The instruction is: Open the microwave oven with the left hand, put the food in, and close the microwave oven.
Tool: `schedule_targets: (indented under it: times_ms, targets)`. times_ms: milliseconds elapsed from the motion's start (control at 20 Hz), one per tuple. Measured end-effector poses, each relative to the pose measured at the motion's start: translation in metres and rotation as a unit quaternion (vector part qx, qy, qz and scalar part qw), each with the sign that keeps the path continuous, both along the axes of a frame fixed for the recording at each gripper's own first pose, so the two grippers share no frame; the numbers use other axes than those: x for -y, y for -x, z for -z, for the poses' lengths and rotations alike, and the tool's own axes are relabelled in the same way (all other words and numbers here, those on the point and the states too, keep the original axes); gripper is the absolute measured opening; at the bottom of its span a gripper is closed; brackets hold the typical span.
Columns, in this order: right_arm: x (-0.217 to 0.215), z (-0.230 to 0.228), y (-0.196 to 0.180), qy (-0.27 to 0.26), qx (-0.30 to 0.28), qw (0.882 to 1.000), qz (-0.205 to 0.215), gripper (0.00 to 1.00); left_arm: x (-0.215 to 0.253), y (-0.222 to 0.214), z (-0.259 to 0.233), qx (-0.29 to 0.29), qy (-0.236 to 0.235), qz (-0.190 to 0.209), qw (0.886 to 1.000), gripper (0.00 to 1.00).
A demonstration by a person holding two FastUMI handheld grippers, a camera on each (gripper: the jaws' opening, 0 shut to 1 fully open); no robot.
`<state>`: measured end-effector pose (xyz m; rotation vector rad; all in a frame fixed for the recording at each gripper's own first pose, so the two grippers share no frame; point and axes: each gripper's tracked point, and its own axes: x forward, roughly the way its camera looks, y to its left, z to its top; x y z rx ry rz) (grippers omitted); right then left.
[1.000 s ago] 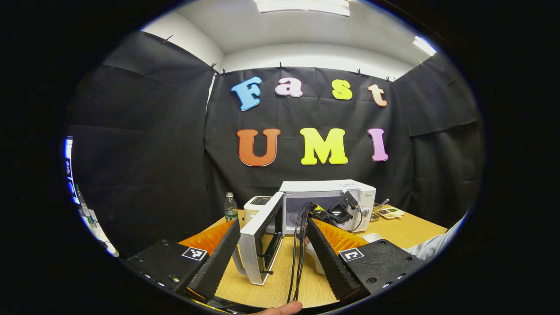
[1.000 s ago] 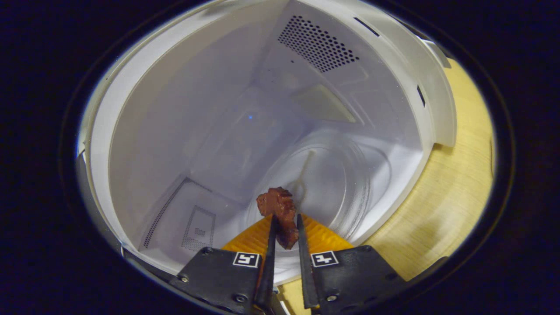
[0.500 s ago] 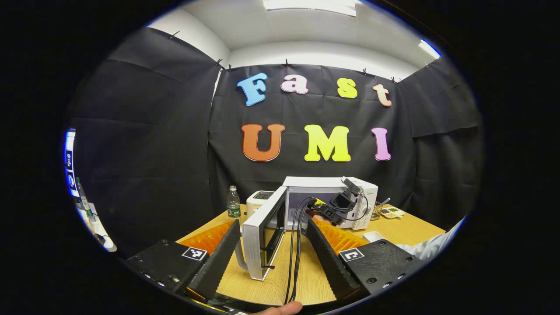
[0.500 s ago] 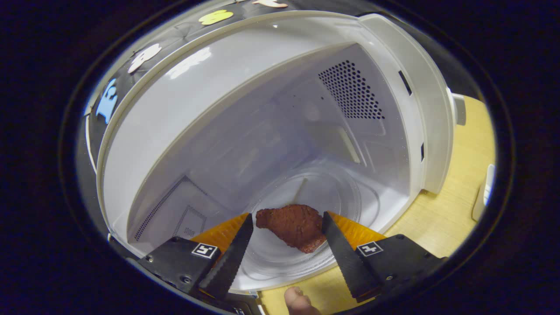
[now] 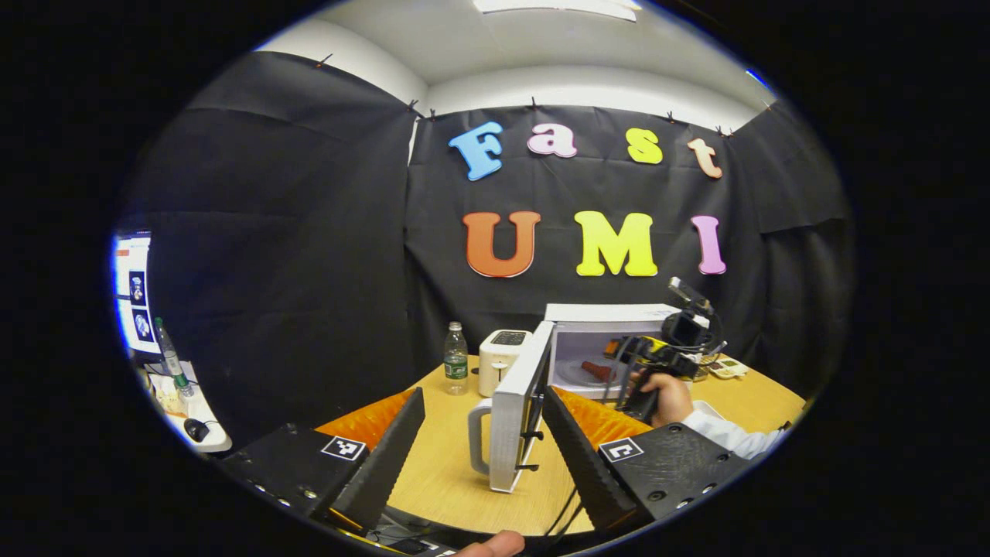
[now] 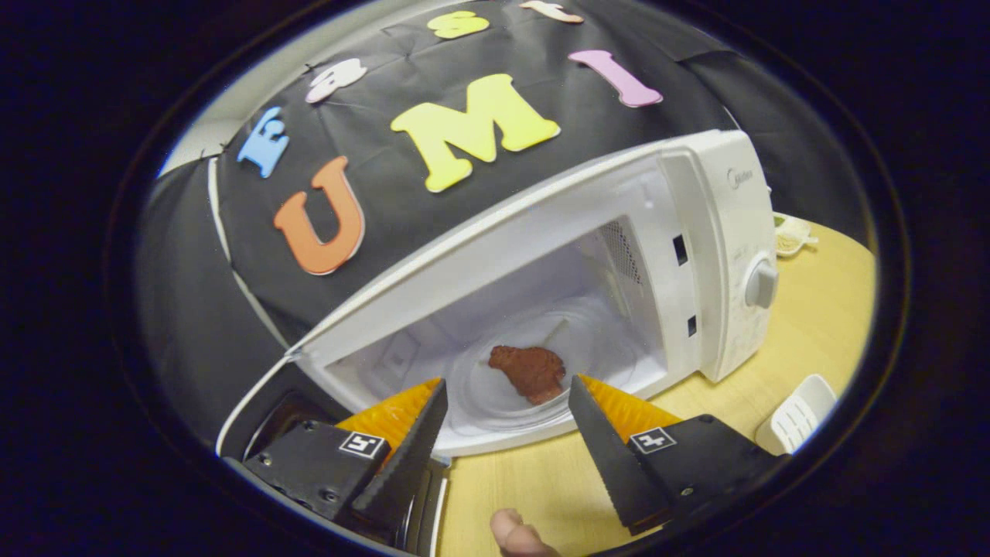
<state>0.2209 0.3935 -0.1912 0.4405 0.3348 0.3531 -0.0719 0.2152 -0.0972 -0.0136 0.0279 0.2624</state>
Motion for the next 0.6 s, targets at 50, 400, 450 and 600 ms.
schedule_targets:
  times_ms: [50,400,450,600]
  targets:
    - [0.01,-0.006,0.017,0.01,0.011,1.0,-0.016,1.0,-0.004,0.0,-0.005,0.006,0.012,-0.004,1.0,0.94]
    - [0.116,-0.056,0.095,0.094,0.104,0.989,-0.047,1.0,-0.047,0.0,-0.004,0.01,0.04,-0.042,0.998,0.54]
    - [0.135,-0.067,0.1,0.108,0.127,0.985,-0.037,1.0,-0.048,-0.004,-0.001,0.007,0.036,-0.039,0.999,0.31]
    - [0.18,-0.081,0.116,0.143,0.154,0.978,-0.019,1.0,-0.057,-0.015,0.012,-0.012,0.017,-0.043,0.999,0.0]
